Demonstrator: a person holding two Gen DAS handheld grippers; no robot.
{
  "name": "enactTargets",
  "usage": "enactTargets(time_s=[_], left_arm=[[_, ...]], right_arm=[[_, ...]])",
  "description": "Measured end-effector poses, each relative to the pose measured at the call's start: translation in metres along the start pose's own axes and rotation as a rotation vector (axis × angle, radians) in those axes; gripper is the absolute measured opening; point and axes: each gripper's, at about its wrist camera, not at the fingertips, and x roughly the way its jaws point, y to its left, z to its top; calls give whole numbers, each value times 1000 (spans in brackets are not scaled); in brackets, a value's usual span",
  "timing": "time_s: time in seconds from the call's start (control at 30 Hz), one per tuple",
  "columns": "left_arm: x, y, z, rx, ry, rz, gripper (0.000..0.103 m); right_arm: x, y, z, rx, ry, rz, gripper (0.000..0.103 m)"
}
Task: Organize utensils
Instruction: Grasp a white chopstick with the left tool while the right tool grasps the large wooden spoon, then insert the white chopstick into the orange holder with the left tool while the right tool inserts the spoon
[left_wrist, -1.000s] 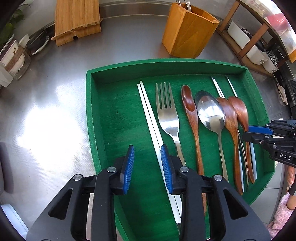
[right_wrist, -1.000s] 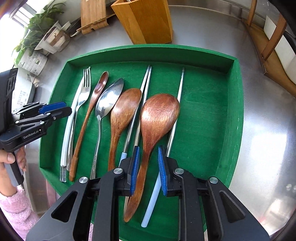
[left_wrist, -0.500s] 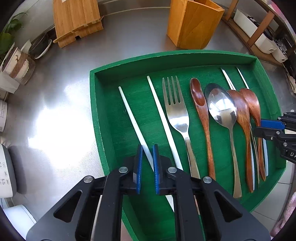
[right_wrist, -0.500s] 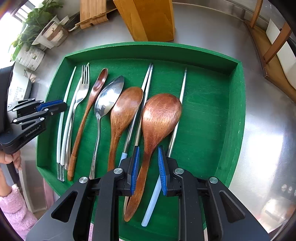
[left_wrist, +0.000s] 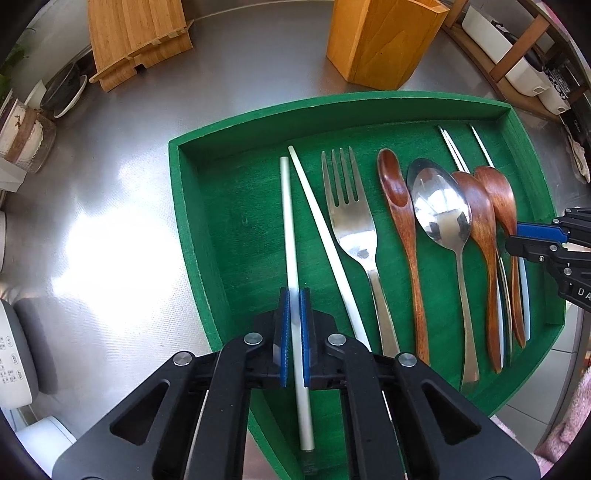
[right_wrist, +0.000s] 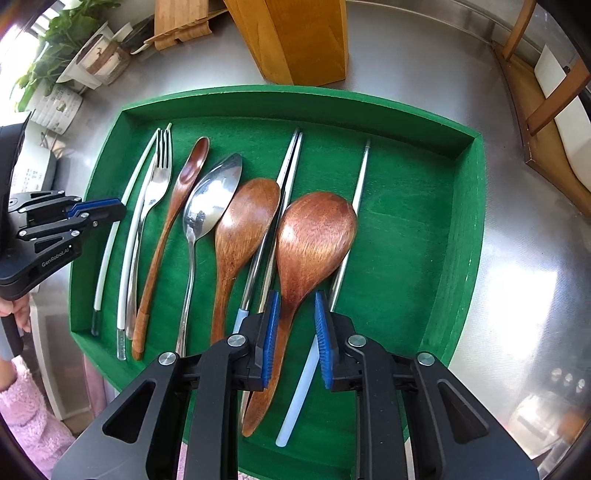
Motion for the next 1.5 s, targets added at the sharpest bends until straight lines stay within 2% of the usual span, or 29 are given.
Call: enactTargets(time_s=[0.27, 0.37, 0.5, 0.73, 0.83, 0.93, 1.23, 1.37, 1.5], left_arm=[[0, -1, -5, 0, -30, -40, 4], [1, 0, -8, 2, -33, -44, 4], [2, -2, -8, 1, -14, -30, 4], [4, -12, -6, 17, -13, -16, 4], [0, -10, -11, 3, -39, -62, 4], [-11, -5, -15, -10, -75, -76, 4], [-63, -1, -24, -18, -263, -148, 3], [-83, -2, -34, 0, -425, -199, 3], [-100, -3, -37, -9, -609, -238, 4]], right_arm=[[0, 3, -4, -22, -11, -8, 13], [2, 2, -4, -6, 13, 3, 13], [10, 8, -2, -25, 57, -32, 16], [8, 10, 1, -35, 31, -65, 12], [4, 12, -2, -41, 17, -50, 11], [-11, 8, -7, -46, -12, -36, 11], [-60, 0, -16, -44, -187, 49, 11], [-76, -4, -27, -62, -313, 91, 11], [-84, -9, -32, -92, -508, 131, 11]])
